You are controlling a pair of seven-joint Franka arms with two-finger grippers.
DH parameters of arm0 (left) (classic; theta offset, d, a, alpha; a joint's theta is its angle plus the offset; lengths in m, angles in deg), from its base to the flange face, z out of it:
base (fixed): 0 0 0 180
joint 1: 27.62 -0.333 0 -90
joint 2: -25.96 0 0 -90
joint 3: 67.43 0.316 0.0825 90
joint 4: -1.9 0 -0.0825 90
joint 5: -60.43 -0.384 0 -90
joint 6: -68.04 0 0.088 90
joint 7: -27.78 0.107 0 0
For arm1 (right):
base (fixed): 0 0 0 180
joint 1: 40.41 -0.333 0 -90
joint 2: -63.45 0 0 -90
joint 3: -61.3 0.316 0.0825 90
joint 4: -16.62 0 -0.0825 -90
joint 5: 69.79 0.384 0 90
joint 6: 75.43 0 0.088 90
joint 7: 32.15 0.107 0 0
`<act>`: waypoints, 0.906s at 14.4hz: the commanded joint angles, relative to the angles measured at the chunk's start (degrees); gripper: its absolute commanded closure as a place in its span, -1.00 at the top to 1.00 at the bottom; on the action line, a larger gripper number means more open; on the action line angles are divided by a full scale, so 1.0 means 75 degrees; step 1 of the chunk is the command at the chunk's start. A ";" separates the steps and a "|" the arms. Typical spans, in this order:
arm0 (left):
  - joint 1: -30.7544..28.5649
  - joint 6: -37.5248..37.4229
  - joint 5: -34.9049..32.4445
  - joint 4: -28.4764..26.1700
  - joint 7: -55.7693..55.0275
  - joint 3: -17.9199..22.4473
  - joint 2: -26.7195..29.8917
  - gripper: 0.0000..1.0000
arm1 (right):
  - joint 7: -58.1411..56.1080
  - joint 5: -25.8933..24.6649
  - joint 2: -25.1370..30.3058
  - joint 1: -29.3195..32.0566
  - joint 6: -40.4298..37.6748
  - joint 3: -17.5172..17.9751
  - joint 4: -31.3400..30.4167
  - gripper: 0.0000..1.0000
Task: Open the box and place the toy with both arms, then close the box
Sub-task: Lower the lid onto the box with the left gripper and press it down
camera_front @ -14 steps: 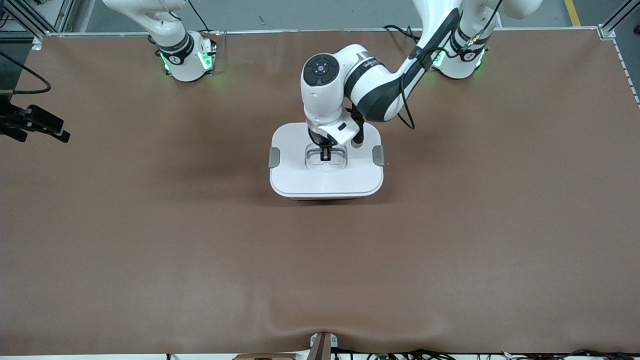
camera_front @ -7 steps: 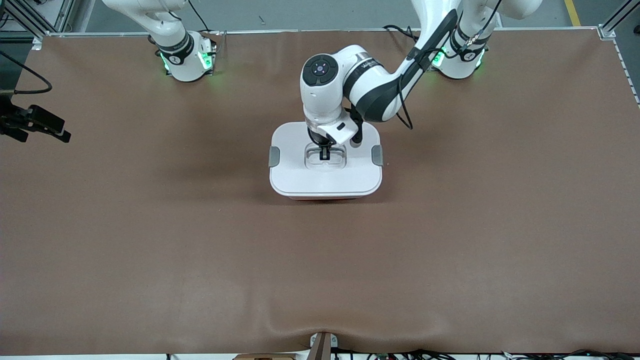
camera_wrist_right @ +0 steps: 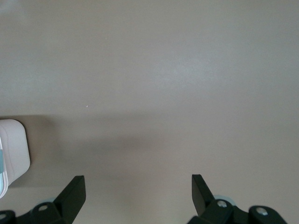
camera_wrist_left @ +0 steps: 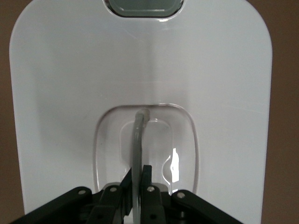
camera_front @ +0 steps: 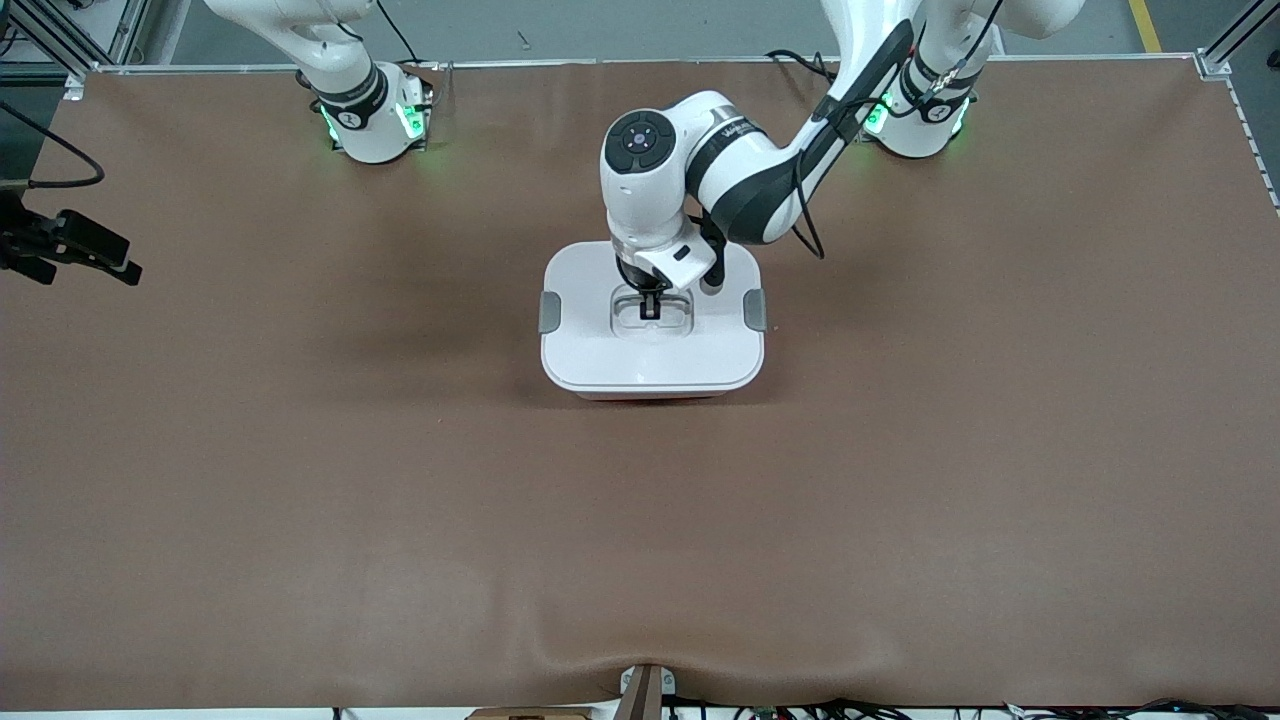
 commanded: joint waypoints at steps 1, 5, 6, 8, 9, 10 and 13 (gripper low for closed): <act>0.0059 0.0072 -0.0210 -0.0266 -0.0195 -0.0006 0.0156 -1.00 | -0.0042 0.0075 -0.0015 0.0060 -0.0008 0.0049 0.0055 1.00; 0.0095 0.0072 -0.0209 -0.0267 -0.0370 0.0006 0.0156 -1.00 | -0.0042 0.0075 -0.0015 0.0060 -0.0008 0.0060 0.0055 1.00; 0.0095 0.0072 -0.0210 -0.0266 -0.0429 0.0006 0.0144 -1.00 | -0.0042 0.0075 -0.0015 0.0060 -0.0008 0.0049 0.0055 1.00; 0.0095 0.0072 -0.0221 -0.0266 -0.0429 0.0006 0.0132 -1.00 | -0.0042 0.0075 -0.0015 0.0060 -0.0008 0.0049 0.0055 1.00; 0.0095 0.0072 -0.0256 -0.0266 -0.0429 0.0006 0.0132 -1.00 | -0.0042 0.0075 -0.0015 0.0060 -0.0020 0.0049 0.0055 1.00; 0.0095 0.0072 -0.0349 -0.0266 -0.0441 -0.0005 0.0109 -1.00 | -0.0042 0.0075 -0.0015 0.0060 -0.0020 0.0060 0.0055 1.00; 0.0165 0.0084 -0.0421 -0.0255 -0.0476 -0.0006 0.0085 -1.00 | -0.0042 0.0075 -0.0015 0.0060 -0.0020 0.0049 0.0055 1.00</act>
